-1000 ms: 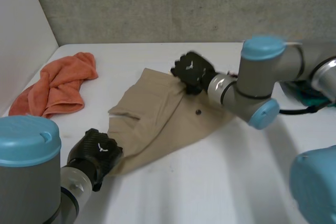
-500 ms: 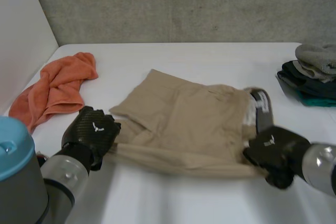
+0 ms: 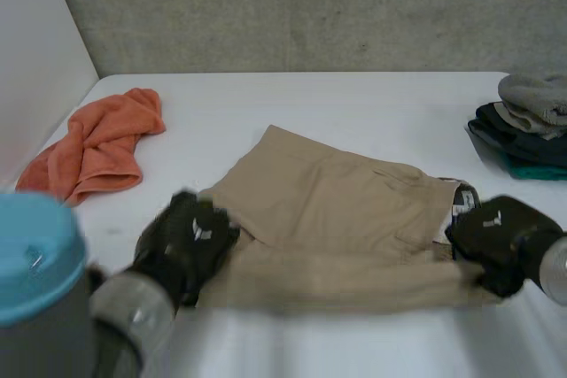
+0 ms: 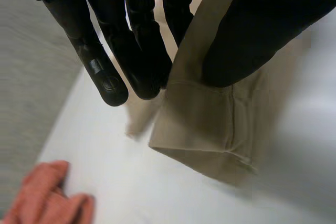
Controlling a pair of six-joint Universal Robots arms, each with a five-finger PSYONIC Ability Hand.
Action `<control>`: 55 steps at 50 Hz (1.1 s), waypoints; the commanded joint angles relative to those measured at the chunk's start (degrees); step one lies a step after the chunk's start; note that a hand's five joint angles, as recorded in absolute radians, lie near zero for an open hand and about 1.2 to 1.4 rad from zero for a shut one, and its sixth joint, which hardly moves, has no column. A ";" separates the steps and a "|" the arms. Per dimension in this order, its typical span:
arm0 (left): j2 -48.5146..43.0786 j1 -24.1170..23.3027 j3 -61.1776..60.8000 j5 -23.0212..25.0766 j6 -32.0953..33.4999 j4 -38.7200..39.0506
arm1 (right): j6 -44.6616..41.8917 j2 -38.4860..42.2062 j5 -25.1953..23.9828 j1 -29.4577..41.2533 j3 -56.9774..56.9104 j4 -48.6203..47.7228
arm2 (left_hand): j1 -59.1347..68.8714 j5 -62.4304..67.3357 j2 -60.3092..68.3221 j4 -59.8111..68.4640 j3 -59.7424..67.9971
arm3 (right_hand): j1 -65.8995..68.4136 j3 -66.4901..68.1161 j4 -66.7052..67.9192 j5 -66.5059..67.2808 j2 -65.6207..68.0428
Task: Fold the laundry.
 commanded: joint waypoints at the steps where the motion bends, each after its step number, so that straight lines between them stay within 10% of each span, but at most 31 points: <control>1: -17.81 3.88 17.98 1.42 3.10 14.66 | 7.41 10.15 2.60 1.26 -6.92 -9.45 | 13.61 12.54 11.21 11.01 11.46 | 23.63 12.09 11.83 13.69 12.54; 22: -53.85 8.81 55.35 17.24 7.94 35.94 | 4.25 33.87 18.50 8.73 -25.38 -33.62 | 13.14 12.06 10.73 10.53 10.98 | 23.63 12.09 11.83 13.69 12.54; 23: -54.82 8.81 55.79 17.59 7.94 36.64 | 3.29 35.10 19.55 8.82 -26.08 -35.19 | -18.84 -19.92 -21.25 -21.45 -21.00 | -1.12 -12.67 -12.92 -11.06 -12.22; 26: -55.35 8.81 55.80 17.51 7.85 39.27 | 2.06 36.08 24.11 9.17 -27.13 -38.09 | -56.39 -57.46 -58.79 -58.99 -58.54 | -46.37 -57.91 -58.17 -56.31 -57.46; 30: -52.91 8.28 53.61 16.90 7.68 42.35 | 2.66 34.25 26.33 9.35 -27.05 -41.88 | -56.39 -57.46 -58.79 -58.99 -58.54 | -46.37 -57.91 -58.17 -56.31 -57.46; 38: -39.30 8.02 39.74 16.98 4.87 43.41 | 9.25 23.09 19.49 8.73 -20.20 -39.44 | -56.39 -57.46 -58.79 -58.99 -58.54 | -46.37 -57.91 -58.17 -56.31 -57.46; 48: -24.25 7.22 19.95 15.84 -4.19 42.45 | 20.15 13.50 9.47 4.88 -11.60 -13.70 | -56.39 -57.46 -58.79 -58.99 -58.54 | -30.87 -42.41 -42.66 -40.80 -41.96; 55: -17.83 7.22 8.87 15.31 -8.58 42.53 | 20.69 11.30 3.66 1.79 -1.49 -17.09 | -56.39 -57.46 -58.79 -58.99 -58.54 | -24.92 -36.46 -36.72 -34.86 -36.02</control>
